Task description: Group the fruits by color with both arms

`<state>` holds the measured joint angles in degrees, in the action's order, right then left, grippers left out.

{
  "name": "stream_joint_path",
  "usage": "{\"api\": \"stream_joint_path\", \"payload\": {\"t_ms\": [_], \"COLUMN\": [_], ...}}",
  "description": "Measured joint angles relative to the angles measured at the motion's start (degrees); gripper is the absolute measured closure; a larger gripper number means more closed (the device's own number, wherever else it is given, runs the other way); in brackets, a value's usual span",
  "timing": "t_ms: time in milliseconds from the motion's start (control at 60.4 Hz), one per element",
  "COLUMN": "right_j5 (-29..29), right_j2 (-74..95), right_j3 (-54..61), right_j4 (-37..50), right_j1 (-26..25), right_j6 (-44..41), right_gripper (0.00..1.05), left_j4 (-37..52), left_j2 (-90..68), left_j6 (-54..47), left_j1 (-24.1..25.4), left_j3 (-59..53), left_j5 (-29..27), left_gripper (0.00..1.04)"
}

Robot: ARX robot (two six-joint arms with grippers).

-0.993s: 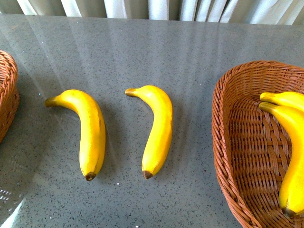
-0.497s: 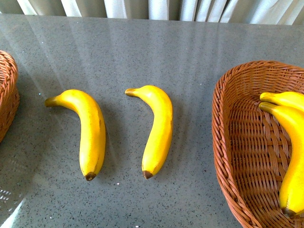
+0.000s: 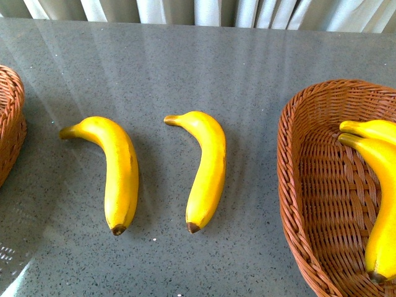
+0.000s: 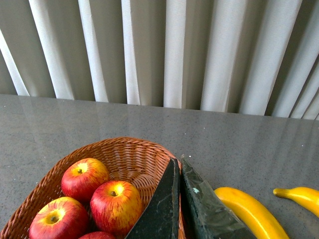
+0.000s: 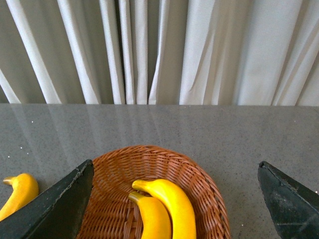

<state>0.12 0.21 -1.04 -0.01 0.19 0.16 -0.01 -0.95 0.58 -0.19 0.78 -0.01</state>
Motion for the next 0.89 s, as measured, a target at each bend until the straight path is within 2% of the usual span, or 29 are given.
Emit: {"api": "stream_joint_path", "payload": {"t_ms": [215,430,530,546,563,579,613,695,745,844,894], "right_j5": [0.0,0.0,0.0,-2.9,-14.1,-16.9,-26.8,-39.2,-40.3,-36.6,-34.5], "right_j2": [0.0,0.0,0.0,0.9,4.8,6.4,13.3,25.9,32.7,46.6,51.4], "right_j3": [0.0,0.0,0.0,-0.4,-3.0,-3.9,-6.7,-11.5,-14.9,-20.9,-22.8], "right_j4": [0.0,0.0,0.0,-1.2,-7.3,-8.7,-10.6,-3.8,2.5,14.6,17.5], "right_j1": [0.0,0.0,0.0,-0.7,-4.3,-5.4,-8.3,-9.1,-8.0,-4.2,-2.1], "right_j6": [0.0,0.0,0.0,-0.4,-1.1,-1.3,-1.2,0.7,2.2,5.6,6.2], "right_gripper": [0.09,0.09,0.09,0.09,0.09,0.09,0.09,0.09,0.09,0.09,0.09], "left_j4": [0.0,0.0,0.0,0.0,0.0,0.0,0.0,0.0,0.0,0.0,0.0], "left_j2": [0.0,0.0,0.0,0.0,0.0,0.0,0.0,0.0,0.0,0.0,0.0], "left_j6": [0.0,0.0,0.0,0.0,0.0,0.0,0.0,-0.1,-0.1,-0.1,-0.1], "left_j1": [0.0,0.0,0.0,0.0,0.0,0.0,0.0,0.0,0.0,0.0,0.0], "left_j3": [0.0,0.0,0.0,0.0,0.0,0.0,0.0,0.0,0.0,0.0,0.0], "left_j5": [0.0,0.0,0.0,0.0,-0.1,-0.1,0.0,0.0,0.0,0.0,0.0], "left_gripper": [1.02,0.65,0.38,0.33,0.26,0.24,0.17,0.08,0.10,0.09,0.09]}}
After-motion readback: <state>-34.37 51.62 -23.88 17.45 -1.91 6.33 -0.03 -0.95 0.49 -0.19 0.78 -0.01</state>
